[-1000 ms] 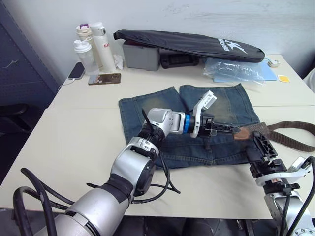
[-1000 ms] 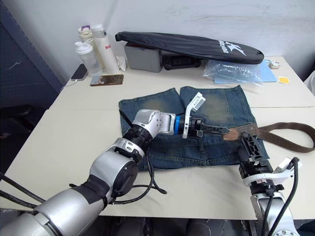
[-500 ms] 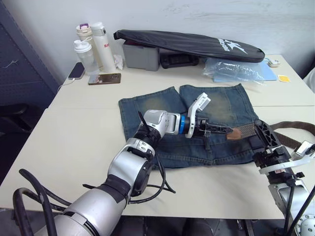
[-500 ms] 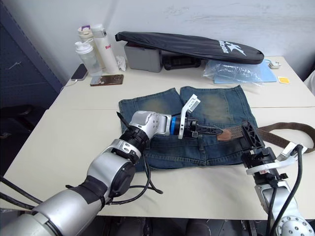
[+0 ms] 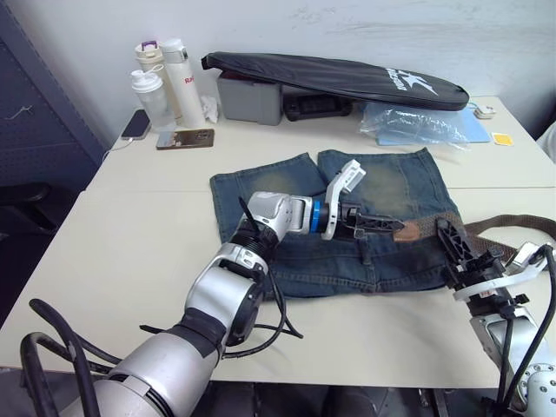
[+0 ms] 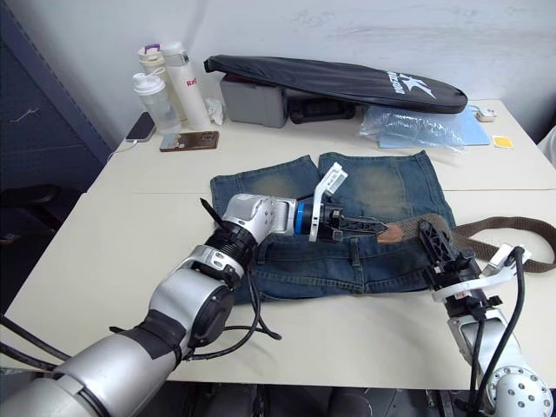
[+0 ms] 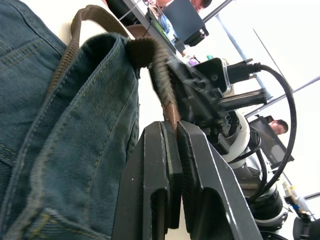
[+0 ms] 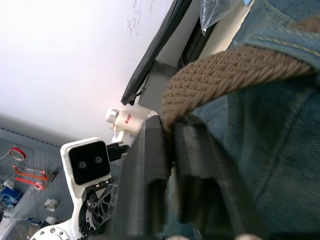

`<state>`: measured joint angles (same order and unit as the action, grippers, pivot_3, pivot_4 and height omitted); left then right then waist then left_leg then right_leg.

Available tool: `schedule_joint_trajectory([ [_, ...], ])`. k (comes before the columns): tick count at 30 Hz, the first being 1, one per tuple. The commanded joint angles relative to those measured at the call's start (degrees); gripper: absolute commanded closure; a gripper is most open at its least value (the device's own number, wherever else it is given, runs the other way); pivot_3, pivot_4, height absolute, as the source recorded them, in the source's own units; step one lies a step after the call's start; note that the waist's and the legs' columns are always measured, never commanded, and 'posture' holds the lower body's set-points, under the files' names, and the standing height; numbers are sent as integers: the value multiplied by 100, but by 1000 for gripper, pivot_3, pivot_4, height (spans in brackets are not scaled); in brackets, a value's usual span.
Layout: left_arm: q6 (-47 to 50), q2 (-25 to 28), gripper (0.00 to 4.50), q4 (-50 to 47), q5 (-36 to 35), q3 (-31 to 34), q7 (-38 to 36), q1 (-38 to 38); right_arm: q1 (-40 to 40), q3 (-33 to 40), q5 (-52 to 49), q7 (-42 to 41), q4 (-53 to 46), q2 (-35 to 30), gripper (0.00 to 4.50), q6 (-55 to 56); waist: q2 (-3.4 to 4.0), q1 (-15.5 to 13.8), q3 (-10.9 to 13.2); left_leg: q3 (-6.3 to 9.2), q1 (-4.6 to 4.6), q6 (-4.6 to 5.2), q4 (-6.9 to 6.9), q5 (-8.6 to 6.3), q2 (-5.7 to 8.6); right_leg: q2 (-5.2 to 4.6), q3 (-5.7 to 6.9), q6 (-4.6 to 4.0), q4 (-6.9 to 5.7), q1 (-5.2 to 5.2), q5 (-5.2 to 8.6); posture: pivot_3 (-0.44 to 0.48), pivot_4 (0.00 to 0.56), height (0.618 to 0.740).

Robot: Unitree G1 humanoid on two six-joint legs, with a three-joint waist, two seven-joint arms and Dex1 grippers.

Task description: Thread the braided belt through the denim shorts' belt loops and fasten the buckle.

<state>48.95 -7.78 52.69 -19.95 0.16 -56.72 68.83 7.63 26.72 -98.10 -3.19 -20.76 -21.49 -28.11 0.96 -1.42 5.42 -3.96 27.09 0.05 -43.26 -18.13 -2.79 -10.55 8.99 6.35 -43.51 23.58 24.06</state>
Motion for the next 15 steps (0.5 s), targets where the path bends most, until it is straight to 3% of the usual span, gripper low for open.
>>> schedule_joint_trajectory([
  [1, -122, 1, 4500, -124, -40, 60, 77, 2, -114, 77, -49, -88, -157, 57, 4395, -12, 0, 1, 0, 0, 0, 0, 0, 0, 0, 0, 0, 0, 0, 0, 0, 0, 150, 622],
  [3, -234, 44, 3576, -152, -75, 142, 123, 13, -145, 42, -20, -58, -171, 88, 4500, -7, 0, 4, 0, 0, 0, 0, 0, 0, 0, 0, 0, 0, 0, 0, 0, 0, 150, 622],
  [6, -501, 210, 2599, -349, 137, -61, 77, -52, -185, -2, 29, 2, -180, 143, 4500, 0, 0, 4, 0, 1, -1, 0, 0, 0, 0, 0, 0, 0, 0, 0, 0, 0, 150, 622],
  [12, -779, 1424, 9, -1993, 454, -694, -452, -876, -280, -280, 584, 459, -374, 252, 4500, 40, 2, 75, -1, 9, -4, -1, 1, 1, -1, 0, -1, -3, -2, 1, 2, 0, 150, 622],
  [15, -950, 2084, 9, -3055, 443, -898, -749, -1342, -252, -411, 862, 581, -459, 264, 4500, 10, 3, 99, -2, 19, -16, -5, -1, 3, -3, 4, -5, -13, -15, 5, 7, 0, 150, 622],
])
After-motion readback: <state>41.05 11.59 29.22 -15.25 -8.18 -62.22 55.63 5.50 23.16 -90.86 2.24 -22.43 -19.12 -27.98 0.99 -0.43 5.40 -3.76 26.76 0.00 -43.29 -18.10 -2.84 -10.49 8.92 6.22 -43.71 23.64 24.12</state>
